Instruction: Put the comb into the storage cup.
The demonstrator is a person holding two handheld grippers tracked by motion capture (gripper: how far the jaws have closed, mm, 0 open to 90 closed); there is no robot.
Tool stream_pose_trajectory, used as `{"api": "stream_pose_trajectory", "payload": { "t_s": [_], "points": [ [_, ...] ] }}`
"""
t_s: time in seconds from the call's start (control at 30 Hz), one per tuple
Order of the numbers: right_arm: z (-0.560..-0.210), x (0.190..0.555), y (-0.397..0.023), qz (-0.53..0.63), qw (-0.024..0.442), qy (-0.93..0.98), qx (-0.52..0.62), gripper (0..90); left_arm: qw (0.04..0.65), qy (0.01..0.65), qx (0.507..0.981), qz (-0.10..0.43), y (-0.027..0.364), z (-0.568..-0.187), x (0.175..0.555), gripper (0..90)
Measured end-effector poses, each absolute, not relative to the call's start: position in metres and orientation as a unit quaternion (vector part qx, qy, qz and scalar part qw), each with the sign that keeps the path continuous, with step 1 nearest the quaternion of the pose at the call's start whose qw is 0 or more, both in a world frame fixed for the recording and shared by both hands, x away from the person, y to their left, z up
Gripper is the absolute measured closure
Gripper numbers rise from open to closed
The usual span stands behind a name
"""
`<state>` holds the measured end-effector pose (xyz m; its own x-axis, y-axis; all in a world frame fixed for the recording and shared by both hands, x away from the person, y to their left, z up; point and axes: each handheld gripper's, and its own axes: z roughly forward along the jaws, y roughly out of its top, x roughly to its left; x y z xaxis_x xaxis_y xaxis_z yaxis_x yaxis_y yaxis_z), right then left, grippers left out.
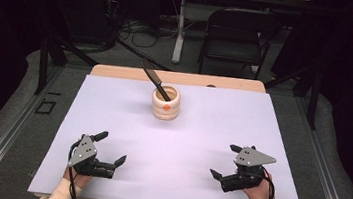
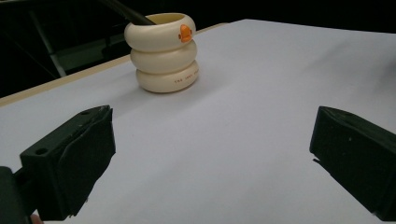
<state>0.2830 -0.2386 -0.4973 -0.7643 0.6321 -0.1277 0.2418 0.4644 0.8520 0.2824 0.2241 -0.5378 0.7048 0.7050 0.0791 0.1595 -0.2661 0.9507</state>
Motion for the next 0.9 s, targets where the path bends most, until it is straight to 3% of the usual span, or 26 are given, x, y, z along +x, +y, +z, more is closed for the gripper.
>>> {"api": "stream_pose_trajectory", "payload": {
  "t_s": [0.9],
  "points": [
    [-0.503,0.263,-0.258,0.457,0.25,0.806,0.28,0.0,0.53,0.286,0.756,0.256,0.223,-0.538,0.281,0.1]
  ]
}}
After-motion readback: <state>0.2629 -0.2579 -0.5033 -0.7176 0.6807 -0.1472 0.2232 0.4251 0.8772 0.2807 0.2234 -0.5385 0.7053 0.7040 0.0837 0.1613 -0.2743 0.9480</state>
